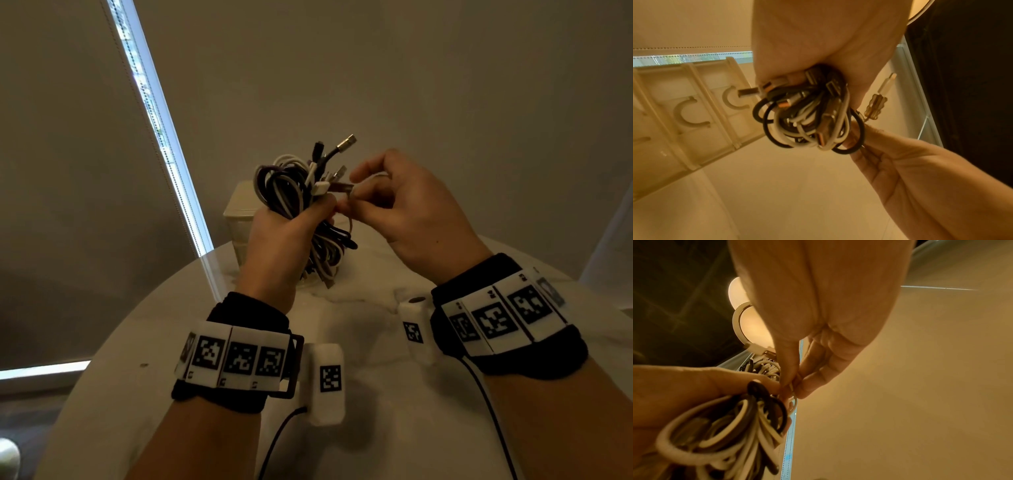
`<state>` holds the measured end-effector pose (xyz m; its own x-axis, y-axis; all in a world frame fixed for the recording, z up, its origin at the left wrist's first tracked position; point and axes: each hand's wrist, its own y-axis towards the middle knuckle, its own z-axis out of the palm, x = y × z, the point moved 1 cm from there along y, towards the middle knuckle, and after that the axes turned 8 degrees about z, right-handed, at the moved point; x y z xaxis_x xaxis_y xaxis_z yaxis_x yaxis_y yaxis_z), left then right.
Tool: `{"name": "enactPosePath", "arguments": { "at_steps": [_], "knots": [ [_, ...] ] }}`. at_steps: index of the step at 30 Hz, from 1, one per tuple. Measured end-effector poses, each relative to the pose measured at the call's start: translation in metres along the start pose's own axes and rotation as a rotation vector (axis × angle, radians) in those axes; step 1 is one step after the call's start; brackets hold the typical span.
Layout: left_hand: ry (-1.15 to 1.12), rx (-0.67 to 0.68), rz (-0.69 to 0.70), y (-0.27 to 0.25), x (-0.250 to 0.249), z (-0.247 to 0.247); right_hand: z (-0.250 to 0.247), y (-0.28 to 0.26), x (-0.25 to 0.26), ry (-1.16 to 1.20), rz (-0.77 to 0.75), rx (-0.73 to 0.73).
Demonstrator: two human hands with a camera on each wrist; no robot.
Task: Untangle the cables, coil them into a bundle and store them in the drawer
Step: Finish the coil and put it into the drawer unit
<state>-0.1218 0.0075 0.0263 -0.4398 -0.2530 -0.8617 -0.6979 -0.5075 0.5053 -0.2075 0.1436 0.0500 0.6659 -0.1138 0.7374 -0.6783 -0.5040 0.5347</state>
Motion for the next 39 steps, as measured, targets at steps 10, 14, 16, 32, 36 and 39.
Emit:
{"name": "enactPosePath", "arguments": {
  "at_steps": [10, 14, 16, 32, 36, 39],
  "knots": [
    [-0.038, 0.038, 0.078, -0.004, 0.000, 0.009, 0.004, -0.003, 0.005, 0.015, 0.064, 0.011],
    [-0.060, -0.045, 0.051, -0.003, 0.001, 0.008, 0.002, -0.002, 0.005, 0.102, 0.127, 0.009],
    [-0.095, -0.092, 0.017, -0.003, 0.001, 0.007, 0.001, -0.001, 0.004, 0.108, 0.139, 0.024],
    [-0.016, 0.218, 0.004, -0.004, -0.002, 0.005, -0.004, -0.003, 0.000, -0.155, 0.165, 0.107],
    [0.032, 0.263, -0.033, -0.002, -0.003, -0.001, 0.001, -0.005, -0.002, -0.176, 0.174, 0.139],
    [0.028, 0.194, -0.036, -0.001, -0.004, -0.004, 0.008, -0.006, -0.002, -0.094, 0.190, 0.100]
  ]
}}
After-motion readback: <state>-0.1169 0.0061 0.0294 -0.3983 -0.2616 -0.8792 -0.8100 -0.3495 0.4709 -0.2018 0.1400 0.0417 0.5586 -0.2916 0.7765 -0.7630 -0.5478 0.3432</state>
